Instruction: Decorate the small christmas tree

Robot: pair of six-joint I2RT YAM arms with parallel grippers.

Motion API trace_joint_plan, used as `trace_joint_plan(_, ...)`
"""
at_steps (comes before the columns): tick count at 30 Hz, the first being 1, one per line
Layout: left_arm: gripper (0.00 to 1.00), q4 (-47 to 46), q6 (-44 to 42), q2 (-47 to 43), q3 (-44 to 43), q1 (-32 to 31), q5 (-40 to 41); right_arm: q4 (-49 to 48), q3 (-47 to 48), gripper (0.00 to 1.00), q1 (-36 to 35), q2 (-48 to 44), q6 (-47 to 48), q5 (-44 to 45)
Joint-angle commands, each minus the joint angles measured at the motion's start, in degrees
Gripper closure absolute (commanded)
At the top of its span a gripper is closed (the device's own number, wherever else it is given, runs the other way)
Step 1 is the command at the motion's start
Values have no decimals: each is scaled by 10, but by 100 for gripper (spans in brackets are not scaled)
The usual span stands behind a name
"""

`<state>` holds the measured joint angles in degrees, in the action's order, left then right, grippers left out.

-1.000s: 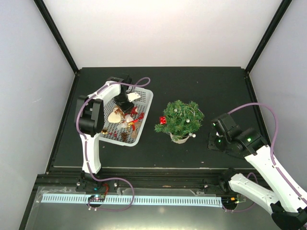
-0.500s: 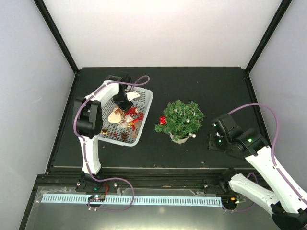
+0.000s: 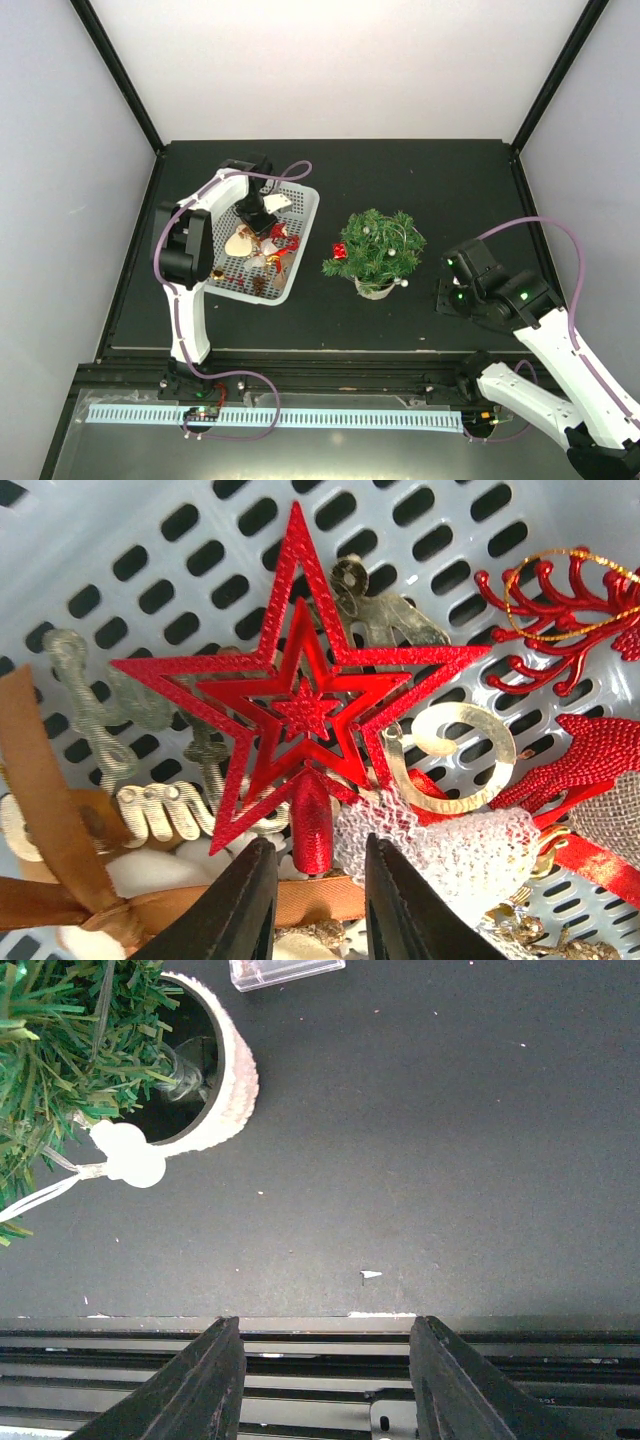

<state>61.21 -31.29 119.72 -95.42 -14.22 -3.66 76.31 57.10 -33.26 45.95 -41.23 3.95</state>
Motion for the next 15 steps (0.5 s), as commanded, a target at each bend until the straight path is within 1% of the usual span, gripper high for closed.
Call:
trace_joint_plan(1, 76, 11, -3, 10, 8, 0, 1, -1, 7, 53, 4, -2, -2, 5)
trace_joint_plan(5, 80, 7, -5, 18, 11, 1, 8, -6, 4, 53, 4, 2, -2, 3)
trace_joint_plan(7, 80, 8, -5, 21, 11, 1, 8, -7, 3, 53, 4, 2, -2, 3)
trace_joint_plan(10, 74, 8, -3, 23, 10, 1, 7, -7, 2, 52, 4, 3, 0, 3)
trace_joint_plan(15, 69, 16, -2, 31, 9, 1, 1, -11, 2, 53, 4, 5, 0, 4)
